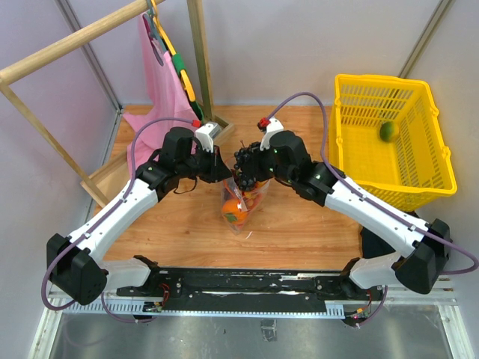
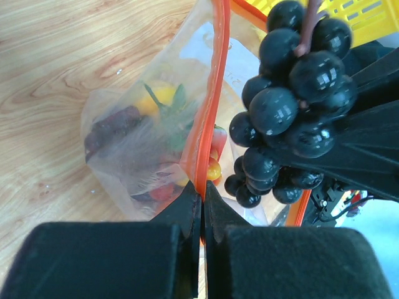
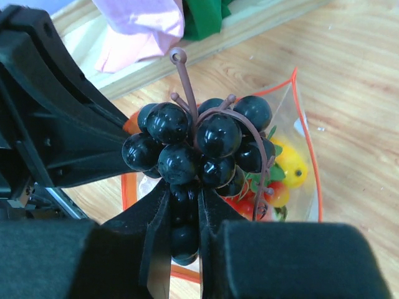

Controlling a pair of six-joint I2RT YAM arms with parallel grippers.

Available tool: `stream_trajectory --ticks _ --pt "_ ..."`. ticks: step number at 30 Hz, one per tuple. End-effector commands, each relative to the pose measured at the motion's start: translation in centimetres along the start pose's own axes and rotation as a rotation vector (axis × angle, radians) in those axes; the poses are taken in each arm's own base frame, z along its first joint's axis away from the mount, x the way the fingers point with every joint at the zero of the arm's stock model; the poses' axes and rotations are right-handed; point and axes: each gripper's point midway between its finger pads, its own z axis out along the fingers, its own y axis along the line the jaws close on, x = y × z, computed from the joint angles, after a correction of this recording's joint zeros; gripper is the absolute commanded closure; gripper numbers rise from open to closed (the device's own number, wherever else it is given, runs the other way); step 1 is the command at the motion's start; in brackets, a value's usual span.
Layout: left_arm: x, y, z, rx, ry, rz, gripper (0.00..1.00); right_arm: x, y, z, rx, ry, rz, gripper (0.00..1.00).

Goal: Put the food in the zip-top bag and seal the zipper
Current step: Place the fake fruit in the zipper food storage bag.

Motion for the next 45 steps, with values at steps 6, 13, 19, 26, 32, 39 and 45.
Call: stream_trajectory --ticks 6,13,19,26,32,39,45 --pt "-1.1 -0.5 -0.5 0.027 -0.045 0.012 1.00 4.1 0.2 0.1 0.054 0.127 0.111 0.94" --pt "-1.1 -0.6 -0.6 0.029 -0.047 0.013 1.00 4.8 -0.6 0.6 0.106 0.173 0.102 0.62" --pt "-1.1 -0.6 -0.6 0.028 -0.048 0.015 1.00 3.2 0.0 0.1 0.070 0.128 0.058 0.46" --pt "-1.2 -0.6 -0.7 0.030 -0.050 0.016 1.00 0.6 -1.0 -1.9 0.101 0.061 -0.031 0.46" --pt "-1.1 -0.7 -0.6 0.031 -0.048 0.015 1.00 -0.2 -3.9 -3.4 0.196 0.060 -0.083 0.44" --pt "-1.1 -0.6 -0.6 0.032 -0.045 0.014 1.00 1.1 -7.0 -3.2 0.261 0.109 -0.073 0.47" --pt "-1.1 -0.7 -0.6 0.034 -0.044 0.012 1.00 3.1 -8.5 -2.1 0.314 0.174 -0.088 0.61"
